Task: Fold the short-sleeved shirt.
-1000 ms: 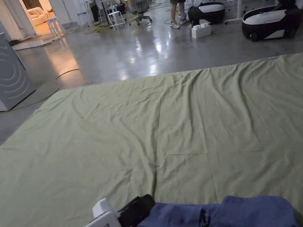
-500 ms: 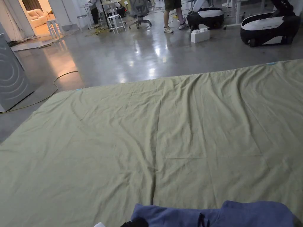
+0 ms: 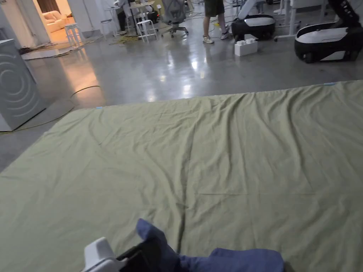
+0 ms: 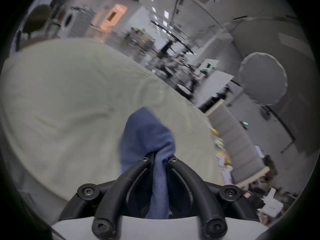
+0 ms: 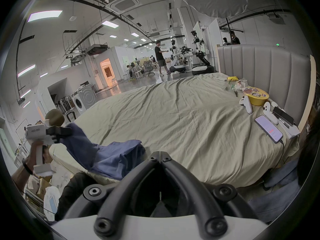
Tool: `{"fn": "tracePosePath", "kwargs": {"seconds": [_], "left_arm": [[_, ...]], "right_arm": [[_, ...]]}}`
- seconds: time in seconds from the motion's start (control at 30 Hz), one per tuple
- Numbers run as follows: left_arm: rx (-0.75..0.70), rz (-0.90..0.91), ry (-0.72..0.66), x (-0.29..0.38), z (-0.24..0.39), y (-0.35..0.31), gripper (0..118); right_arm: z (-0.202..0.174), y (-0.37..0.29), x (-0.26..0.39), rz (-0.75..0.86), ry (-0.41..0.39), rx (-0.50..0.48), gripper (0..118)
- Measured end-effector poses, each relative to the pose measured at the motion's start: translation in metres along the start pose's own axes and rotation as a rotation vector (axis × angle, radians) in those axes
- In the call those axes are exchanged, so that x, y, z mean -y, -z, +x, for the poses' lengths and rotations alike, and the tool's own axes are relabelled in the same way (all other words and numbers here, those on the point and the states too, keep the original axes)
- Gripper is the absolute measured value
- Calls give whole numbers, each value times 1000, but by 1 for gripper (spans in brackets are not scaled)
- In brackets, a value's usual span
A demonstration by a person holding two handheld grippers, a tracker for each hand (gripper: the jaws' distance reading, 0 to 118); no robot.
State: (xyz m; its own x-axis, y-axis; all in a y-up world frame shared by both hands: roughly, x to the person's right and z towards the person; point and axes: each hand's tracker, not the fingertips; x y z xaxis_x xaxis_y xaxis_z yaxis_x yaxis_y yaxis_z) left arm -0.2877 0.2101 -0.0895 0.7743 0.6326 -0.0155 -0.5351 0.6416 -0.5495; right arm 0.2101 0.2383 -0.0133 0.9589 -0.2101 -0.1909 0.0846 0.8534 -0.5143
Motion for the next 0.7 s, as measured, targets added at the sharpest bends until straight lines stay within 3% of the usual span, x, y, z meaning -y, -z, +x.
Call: {"fn": "tracePosePath", "kwargs": {"seconds": [0.1, 0.2, 0.3, 0.37, 0.43, 0.5, 0.57, 0.63, 0.67, 0.7], "left_arm": [[59, -117, -19, 38, 43, 47, 12], [34, -197, 91, 76, 74, 99, 13], [-56, -351, 177, 101, 83, 134, 27], [-33, -415, 211, 104, 83, 136, 36], [95, -371, 157, 94, 89, 123, 71], [152, -307, 151, 79, 90, 105, 91], [162, -242, 114, 62, 84, 89, 90], [53, -259, -73, 56, 70, 89, 82], [81, -254, -131, 57, 65, 92, 68], [121, -248, -149, 62, 59, 101, 36]], "right_arm": [[3, -9, 2, 12, 31, -41, 0], [10, -18, 5, 11, 27, -18, 0], [20, -27, 9, 4, 27, 15, 0], [30, -32, 15, 3, 58, 25, 0], [38, -33, 21, 3, 105, 25, 0], [42, -33, 25, 7, 114, 20, 0], [43, -33, 25, 12, 115, 12, 0], [41, -33, 24, 21, 113, -2, 0], [40, -33, 24, 23, 111, -15, 0], [38, -33, 23, 24, 108, -25, 0]]}}
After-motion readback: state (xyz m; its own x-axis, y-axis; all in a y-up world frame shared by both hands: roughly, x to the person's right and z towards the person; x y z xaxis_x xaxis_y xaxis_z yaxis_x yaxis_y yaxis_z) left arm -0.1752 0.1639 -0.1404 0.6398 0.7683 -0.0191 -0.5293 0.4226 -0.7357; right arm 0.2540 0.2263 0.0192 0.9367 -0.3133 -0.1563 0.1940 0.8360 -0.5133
